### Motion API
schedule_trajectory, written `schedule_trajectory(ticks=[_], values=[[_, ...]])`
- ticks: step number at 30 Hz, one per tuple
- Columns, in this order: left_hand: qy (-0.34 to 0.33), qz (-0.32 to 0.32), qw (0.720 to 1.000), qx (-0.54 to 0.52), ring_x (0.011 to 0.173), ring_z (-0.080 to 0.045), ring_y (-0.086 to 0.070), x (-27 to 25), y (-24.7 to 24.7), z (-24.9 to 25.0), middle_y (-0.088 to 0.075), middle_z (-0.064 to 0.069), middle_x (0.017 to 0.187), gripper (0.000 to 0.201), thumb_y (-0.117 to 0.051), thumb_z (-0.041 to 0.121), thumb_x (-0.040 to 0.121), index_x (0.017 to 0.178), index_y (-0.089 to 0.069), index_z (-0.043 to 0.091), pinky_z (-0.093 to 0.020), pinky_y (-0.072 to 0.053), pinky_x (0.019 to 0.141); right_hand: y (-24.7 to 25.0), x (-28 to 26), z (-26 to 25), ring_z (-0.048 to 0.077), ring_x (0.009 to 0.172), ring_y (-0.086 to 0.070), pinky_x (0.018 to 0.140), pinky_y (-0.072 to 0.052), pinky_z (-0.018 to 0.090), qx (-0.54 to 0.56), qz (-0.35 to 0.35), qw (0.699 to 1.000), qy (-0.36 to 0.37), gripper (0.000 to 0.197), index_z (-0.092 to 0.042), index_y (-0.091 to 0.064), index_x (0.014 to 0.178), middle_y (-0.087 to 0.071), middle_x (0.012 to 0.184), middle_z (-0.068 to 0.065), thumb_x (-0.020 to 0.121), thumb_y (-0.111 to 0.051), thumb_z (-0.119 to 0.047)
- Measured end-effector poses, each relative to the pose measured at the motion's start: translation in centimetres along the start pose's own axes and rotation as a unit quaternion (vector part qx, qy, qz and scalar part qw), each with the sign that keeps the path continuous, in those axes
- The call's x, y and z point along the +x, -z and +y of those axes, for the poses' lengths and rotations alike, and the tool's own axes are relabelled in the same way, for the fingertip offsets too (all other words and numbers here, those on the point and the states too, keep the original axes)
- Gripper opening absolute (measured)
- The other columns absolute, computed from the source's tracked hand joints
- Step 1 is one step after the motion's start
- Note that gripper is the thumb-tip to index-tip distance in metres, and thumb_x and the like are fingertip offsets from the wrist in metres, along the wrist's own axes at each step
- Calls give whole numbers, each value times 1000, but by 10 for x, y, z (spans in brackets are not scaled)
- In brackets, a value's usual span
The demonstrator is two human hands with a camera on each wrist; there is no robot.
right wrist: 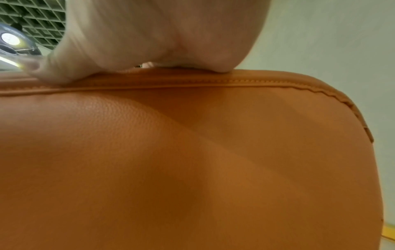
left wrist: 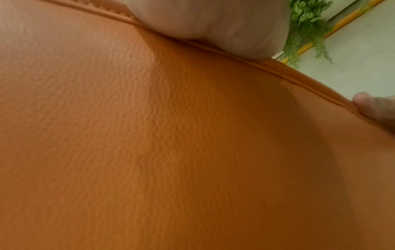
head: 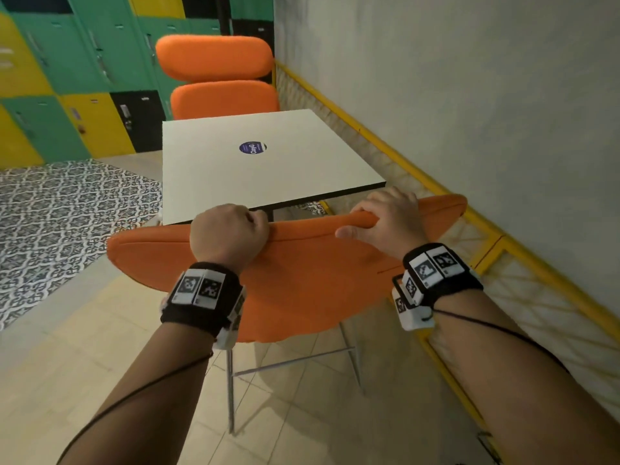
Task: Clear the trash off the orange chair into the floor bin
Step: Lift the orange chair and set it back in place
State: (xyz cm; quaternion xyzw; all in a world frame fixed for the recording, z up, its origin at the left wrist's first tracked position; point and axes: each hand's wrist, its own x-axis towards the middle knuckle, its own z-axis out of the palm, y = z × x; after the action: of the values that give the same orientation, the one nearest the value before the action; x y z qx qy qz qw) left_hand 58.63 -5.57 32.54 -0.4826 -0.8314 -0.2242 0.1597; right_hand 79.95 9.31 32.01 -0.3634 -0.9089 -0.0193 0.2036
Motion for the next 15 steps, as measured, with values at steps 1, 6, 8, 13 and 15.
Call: schedule_trajectory(ticks=[1, 6, 8, 13, 15], values=[[4, -2, 1000, 5, 42, -22, -34, 6, -4, 5, -28, 2, 42, 43, -40, 30, 84, 48, -49, 8, -22, -16, 45, 0, 7, 8, 17, 105, -51, 94, -30, 41, 5, 1, 1000, 7, 90, -31, -68, 90, -63, 97, -7, 56, -16, -97], [42, -8, 999, 25, 41, -17, -26, 36, -22, 25, -27, 2, 43, 42, -42, 27, 87, 50, -48, 8, -22, -13, 44, -13, 45, 41, 18, 106, -51, 93, -33, 40, 14, 5, 999, 45, 92, -29, -69, 90, -62, 100, -5, 58, -15, -97], [56, -9, 998, 22, 44, -21, -30, 49, -30, 32, -27, 2, 44, 42, -39, 28, 86, 51, -50, 7, -23, -13, 45, -19, 60, 54, 18, 109, -51, 95, -34, 42, 16, 6, 998, 54, 92, -28, -70, 89, -62, 103, -4, 59, -16, -96], [83, 5, 996, 15, 54, -27, -40, 80, -48, 48, -42, -7, 53, 44, -32, 32, 81, 55, -56, 5, -27, -23, 53, -31, 100, 79, 21, 123, -44, 103, -29, 47, 2, -28, 997, 70, 100, -29, -69, 94, -59, 117, -1, 56, -7, -98], [96, 8, 995, 14, 55, -27, -41, 92, -56, 52, -45, -9, 56, 45, -32, 32, 80, 56, -56, 4, -27, -25, 54, -36, 115, 87, 22, 128, -40, 106, -26, 49, 2, -40, 996, 74, 103, -28, -68, 98, -58, 123, 0, 54, -5, -98]])
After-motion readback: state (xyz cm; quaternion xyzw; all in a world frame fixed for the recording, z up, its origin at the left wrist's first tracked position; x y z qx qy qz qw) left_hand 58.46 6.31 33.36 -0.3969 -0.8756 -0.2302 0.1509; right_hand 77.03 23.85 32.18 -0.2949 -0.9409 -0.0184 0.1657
